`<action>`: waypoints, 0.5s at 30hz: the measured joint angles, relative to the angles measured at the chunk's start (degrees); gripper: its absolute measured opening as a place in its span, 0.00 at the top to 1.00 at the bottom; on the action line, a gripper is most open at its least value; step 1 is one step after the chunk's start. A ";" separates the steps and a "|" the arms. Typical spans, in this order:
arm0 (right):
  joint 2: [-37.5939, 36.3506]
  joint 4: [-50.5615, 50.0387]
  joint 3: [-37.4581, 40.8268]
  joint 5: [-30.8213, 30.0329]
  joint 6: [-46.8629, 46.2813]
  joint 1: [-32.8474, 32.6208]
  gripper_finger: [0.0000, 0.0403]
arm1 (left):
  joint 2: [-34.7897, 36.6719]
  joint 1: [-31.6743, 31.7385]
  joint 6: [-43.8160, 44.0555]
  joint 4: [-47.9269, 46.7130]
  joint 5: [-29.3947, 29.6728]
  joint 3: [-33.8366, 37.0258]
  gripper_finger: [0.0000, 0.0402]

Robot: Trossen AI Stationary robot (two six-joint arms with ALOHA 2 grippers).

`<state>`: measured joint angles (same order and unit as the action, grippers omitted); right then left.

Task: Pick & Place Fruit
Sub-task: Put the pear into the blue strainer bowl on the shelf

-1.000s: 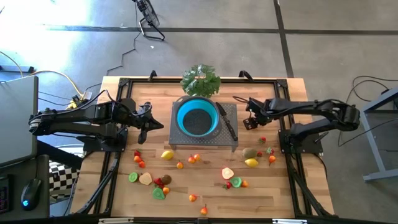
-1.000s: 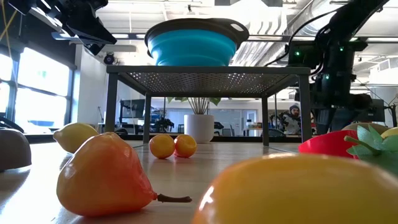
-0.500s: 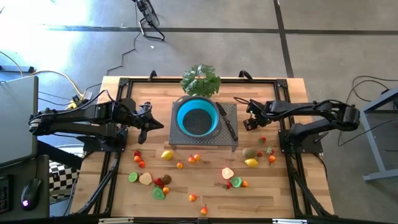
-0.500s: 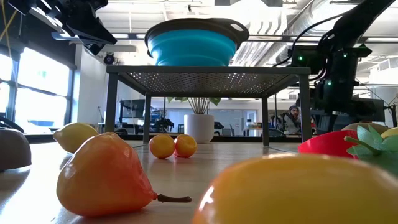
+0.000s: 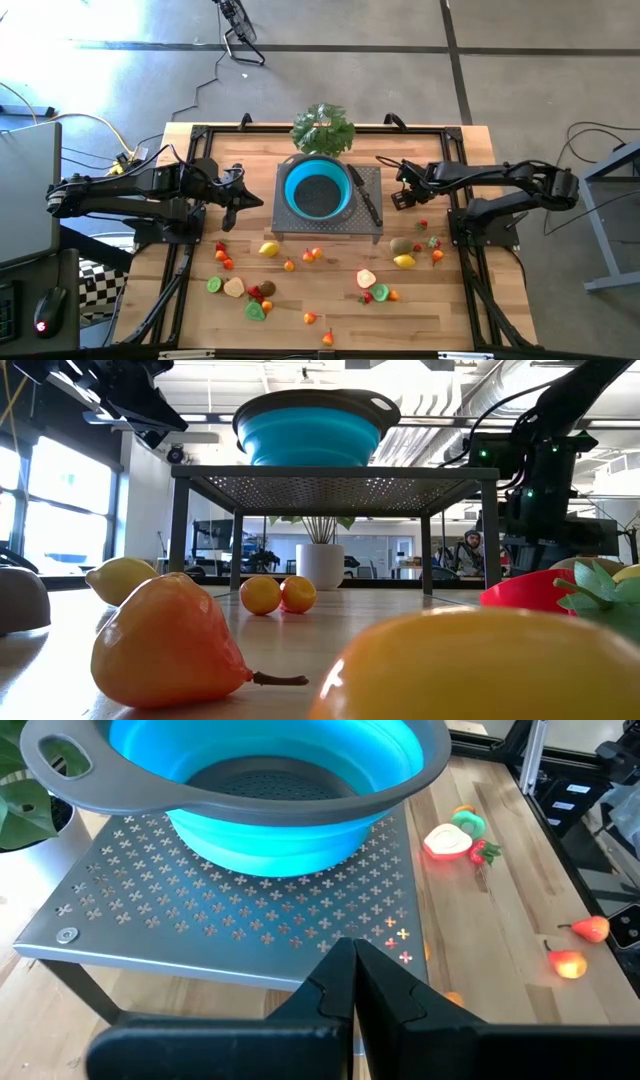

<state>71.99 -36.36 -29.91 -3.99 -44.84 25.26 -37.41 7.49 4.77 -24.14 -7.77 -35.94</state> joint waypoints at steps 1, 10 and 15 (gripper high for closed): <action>0.00 0.00 -0.01 0.00 0.02 0.00 0.68 | -0.02 0.00 0.00 0.00 0.00 0.00 1.00; -0.22 -0.05 -0.02 -0.26 0.58 0.00 0.69 | -0.01 0.02 0.00 0.00 -0.02 0.00 1.00; -2.59 -0.09 -0.02 -0.37 1.11 0.00 0.71 | -0.02 0.00 -0.02 -0.02 -0.07 0.00 1.00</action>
<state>69.40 -36.45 -29.93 -4.36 -43.72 25.26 -37.43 7.49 4.76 -24.16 -7.84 -35.94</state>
